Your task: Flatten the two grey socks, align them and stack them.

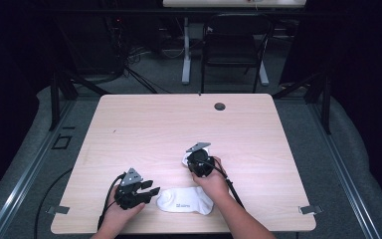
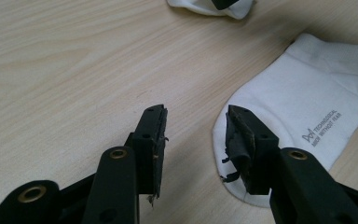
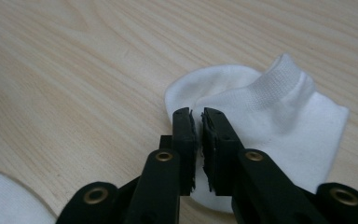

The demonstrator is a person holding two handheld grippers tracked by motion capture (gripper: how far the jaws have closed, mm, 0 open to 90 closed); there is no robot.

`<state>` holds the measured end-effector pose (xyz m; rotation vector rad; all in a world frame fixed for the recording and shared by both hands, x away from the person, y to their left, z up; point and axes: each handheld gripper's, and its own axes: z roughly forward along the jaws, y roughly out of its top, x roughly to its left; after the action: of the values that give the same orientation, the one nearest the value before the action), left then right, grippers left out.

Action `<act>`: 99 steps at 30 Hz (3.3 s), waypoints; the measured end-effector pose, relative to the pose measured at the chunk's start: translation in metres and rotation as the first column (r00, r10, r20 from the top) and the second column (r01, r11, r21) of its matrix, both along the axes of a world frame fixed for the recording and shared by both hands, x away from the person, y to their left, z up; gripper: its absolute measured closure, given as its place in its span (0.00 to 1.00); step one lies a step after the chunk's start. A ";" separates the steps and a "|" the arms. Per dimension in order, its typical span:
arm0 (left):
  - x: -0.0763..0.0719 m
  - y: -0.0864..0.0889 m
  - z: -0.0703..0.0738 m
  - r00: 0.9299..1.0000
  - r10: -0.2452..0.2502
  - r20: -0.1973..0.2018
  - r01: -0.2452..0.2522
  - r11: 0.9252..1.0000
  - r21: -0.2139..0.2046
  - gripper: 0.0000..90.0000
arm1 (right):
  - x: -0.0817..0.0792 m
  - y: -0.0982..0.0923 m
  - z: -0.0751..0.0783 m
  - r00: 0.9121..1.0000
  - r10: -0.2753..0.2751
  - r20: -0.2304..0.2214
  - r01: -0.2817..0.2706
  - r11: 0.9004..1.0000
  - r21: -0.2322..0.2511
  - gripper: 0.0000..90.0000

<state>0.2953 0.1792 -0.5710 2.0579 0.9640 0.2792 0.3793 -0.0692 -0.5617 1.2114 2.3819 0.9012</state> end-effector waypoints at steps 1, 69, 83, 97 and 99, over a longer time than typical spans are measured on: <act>0.000 0.000 0.000 1.000 0.000 0.000 0.000 1.000 0.000 0.64 | 0.000 0.000 0.000 1.000 0.000 0.000 0.000 1.000 0.000 0.95; 0.041 -0.027 -0.012 0.998 0.065 -0.012 -0.065 0.996 0.056 0.87 | -0.045 0.039 0.010 0.979 0.205 -0.006 -0.203 0.973 0.113 1.00; 0.042 -0.027 -0.012 0.999 0.053 -0.006 -0.053 0.997 0.062 0.95 | -0.045 0.022 0.027 0.983 0.181 0.035 -0.184 0.972 0.147 1.00; 0.044 -0.024 -0.013 0.998 0.057 -0.013 -0.056 0.997 0.053 0.96 | -0.039 -0.021 0.035 0.994 0.085 0.067 -0.095 0.981 0.166 1.00; 0.044 -0.024 -0.012 0.998 0.056 -0.013 -0.055 0.997 0.054 0.96 | -0.039 -0.025 0.034 0.995 0.072 0.066 -0.083 0.982 0.168 1.00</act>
<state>0.3398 0.1549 -0.5835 2.0870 1.0338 0.3224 0.3406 -0.0946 -0.5278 1.1407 2.3588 1.1706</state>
